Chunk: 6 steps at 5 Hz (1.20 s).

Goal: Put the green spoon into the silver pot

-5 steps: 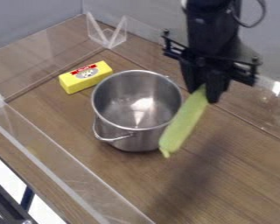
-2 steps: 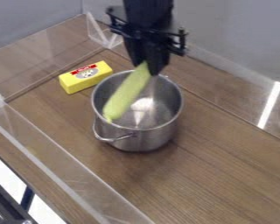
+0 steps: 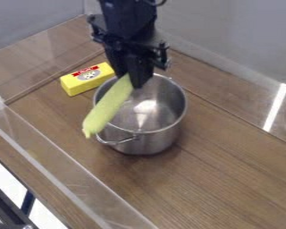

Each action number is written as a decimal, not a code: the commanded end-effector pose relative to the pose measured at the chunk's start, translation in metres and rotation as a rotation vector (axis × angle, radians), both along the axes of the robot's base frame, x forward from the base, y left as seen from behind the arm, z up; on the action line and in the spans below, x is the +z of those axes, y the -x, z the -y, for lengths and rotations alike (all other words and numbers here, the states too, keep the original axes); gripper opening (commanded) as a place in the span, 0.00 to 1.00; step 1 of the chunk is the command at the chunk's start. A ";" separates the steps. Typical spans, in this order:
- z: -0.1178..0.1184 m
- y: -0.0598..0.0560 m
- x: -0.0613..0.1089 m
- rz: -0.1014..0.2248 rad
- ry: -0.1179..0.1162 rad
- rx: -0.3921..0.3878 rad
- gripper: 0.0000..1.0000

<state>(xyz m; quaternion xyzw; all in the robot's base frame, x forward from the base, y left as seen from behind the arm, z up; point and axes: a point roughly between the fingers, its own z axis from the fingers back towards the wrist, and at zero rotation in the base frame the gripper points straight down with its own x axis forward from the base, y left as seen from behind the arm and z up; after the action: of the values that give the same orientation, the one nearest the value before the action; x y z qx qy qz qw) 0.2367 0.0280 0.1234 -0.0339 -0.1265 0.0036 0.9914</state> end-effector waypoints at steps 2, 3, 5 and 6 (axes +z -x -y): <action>0.007 -0.007 -0.005 0.032 -0.035 -0.028 1.00; 0.003 -0.012 -0.009 0.034 -0.046 -0.033 0.00; 0.007 -0.005 -0.012 0.020 -0.051 -0.039 1.00; 0.006 -0.002 -0.017 0.008 -0.053 -0.034 1.00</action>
<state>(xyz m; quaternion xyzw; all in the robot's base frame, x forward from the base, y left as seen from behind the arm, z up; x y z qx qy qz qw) 0.2364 0.0226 0.1000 -0.0131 -0.1162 -0.0113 0.9931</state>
